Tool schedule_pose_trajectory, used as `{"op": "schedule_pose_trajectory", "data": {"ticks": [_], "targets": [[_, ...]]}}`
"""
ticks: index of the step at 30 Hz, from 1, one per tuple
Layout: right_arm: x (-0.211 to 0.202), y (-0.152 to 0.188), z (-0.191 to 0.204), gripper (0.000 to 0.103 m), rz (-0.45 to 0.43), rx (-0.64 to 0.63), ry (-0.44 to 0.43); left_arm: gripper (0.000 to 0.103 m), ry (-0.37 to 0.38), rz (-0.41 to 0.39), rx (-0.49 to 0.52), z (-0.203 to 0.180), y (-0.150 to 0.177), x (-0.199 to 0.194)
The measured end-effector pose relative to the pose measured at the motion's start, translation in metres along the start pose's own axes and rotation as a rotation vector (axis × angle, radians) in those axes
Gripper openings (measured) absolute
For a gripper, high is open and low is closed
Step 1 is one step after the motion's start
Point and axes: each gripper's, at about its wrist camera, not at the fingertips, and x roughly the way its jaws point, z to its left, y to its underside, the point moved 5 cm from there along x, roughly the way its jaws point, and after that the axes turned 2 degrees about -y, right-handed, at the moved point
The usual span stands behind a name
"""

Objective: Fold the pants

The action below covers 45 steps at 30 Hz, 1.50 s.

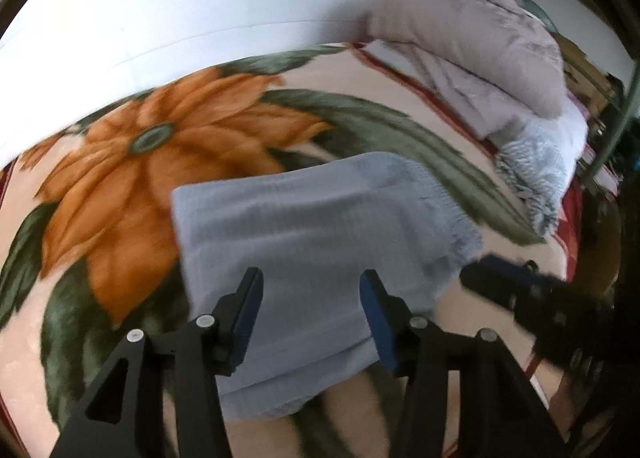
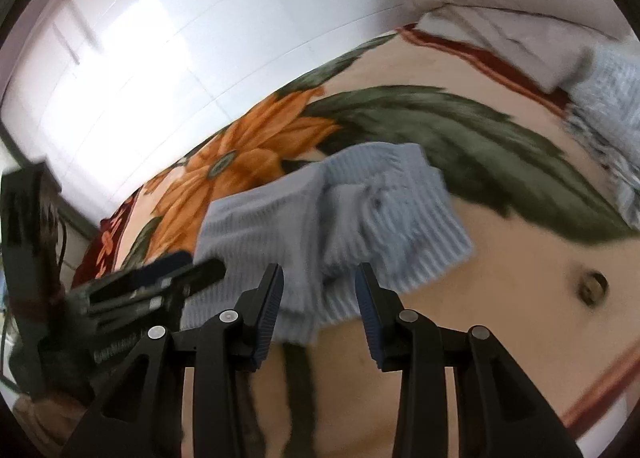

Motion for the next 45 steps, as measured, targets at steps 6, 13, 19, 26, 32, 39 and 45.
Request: {"op": "schedule_pose_trajectory", "data": {"ticks": [6,13,19,26,32,39,45], "targets": [[0.045,-0.012,0.006,0.038,0.078,-0.086,0.066,0.053,-0.055,0.044,-0.076,0.039,0.015,0.013],[0.071,-0.012,0.011,0.038,0.131,-0.128,0.115,0.053,-0.048,0.062,-0.135,0.057,0.025,0.024],[0.076,-0.013,0.009,0.038,0.124,-0.101,0.130,0.053,-0.037,0.055,-0.142,0.061,0.025,0.022],[0.066,-0.014,0.009,0.040,0.085,-0.039,-0.009,0.053,-0.027,0.052,-0.178,0.071,0.026,0.021],[0.055,-0.015,-0.017,0.040,0.079,0.064,-0.044,0.053,-0.028,0.033,-0.204,0.080,0.025,0.018],[0.070,-0.019,0.002,0.040,0.088,0.042,-0.090,0.053,-0.008,0.031,-0.248,0.090,0.030,0.019],[0.087,-0.018,0.020,0.009,0.124,-0.051,-0.044,0.053,-0.020,0.028,-0.260,0.098,0.033,0.017]]}}
